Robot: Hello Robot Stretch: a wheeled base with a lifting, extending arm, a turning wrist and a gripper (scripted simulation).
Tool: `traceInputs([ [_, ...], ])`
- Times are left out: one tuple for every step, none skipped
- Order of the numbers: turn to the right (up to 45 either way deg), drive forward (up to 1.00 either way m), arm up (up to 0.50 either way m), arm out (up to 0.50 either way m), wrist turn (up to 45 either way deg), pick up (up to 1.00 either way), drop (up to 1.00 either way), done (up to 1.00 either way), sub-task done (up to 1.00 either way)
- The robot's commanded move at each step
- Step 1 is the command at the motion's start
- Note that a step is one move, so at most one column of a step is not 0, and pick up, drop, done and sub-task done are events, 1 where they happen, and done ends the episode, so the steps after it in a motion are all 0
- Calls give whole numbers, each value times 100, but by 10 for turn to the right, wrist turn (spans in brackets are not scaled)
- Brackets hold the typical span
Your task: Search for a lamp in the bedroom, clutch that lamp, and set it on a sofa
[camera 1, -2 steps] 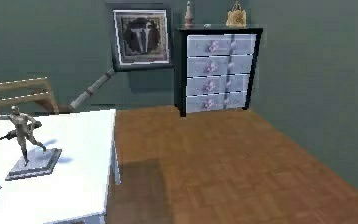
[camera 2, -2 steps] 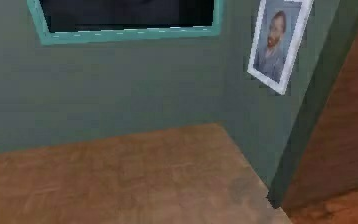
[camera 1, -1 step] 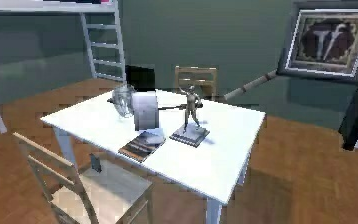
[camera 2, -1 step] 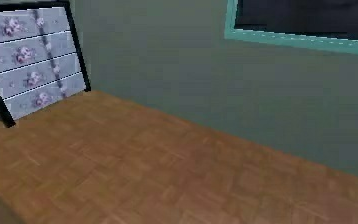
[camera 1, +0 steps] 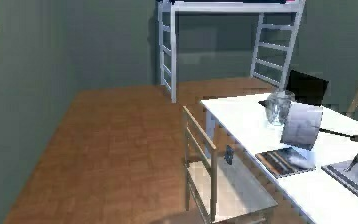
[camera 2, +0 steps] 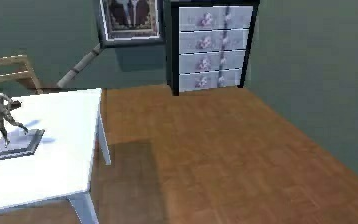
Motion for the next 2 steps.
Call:
traceInputs([
  [-330,0,0,0,0,0,0,0,0],
  [210,0,0,0,0,0,0,0,0],
])
